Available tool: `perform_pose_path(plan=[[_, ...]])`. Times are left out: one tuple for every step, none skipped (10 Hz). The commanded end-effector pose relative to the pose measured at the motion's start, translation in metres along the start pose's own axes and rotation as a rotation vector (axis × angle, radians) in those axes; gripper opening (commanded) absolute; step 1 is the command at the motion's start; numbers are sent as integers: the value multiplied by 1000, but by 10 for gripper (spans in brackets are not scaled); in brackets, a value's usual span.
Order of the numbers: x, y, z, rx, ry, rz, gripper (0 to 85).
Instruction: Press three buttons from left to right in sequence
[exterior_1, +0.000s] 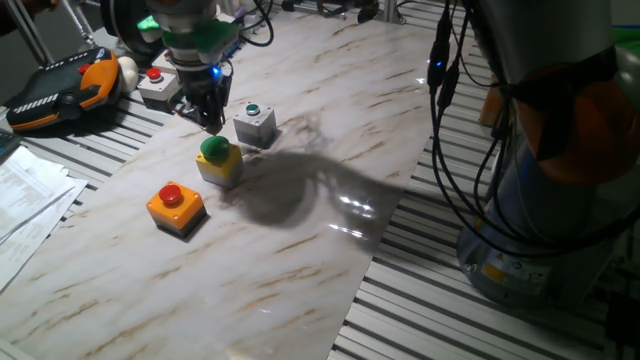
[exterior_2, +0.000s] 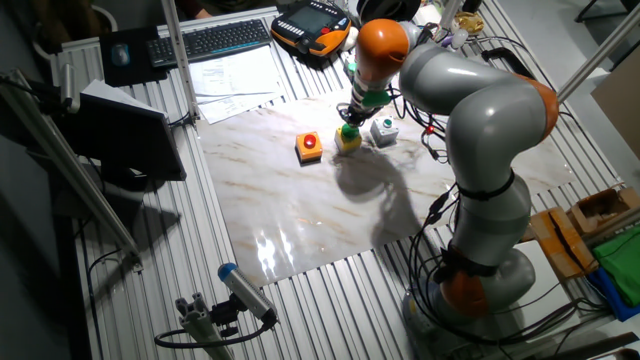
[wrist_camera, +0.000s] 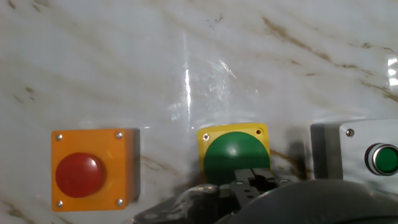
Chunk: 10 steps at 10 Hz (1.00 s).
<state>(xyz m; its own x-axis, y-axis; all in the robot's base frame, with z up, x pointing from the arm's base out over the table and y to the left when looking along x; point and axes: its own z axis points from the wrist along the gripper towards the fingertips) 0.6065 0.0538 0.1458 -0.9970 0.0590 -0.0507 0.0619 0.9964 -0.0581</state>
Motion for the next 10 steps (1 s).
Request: perform_pose_path(plan=[[0,0,0,23,2,10,7],[0,0,0,24,8,16,7],[0,0,0,-31,16,-1,7],[0,0,0,-108,42,-15,7],[0,2,0,-114,48,-27,7],[-1,7,0,-101,40,-46,7],[-2,12,-2,-93,29,-63,7],[-5,21,-6,-99,25,-73,7],[-8,31,-10,-85,24,-89,7],[-10,42,-12,-78,22,-92,7]])
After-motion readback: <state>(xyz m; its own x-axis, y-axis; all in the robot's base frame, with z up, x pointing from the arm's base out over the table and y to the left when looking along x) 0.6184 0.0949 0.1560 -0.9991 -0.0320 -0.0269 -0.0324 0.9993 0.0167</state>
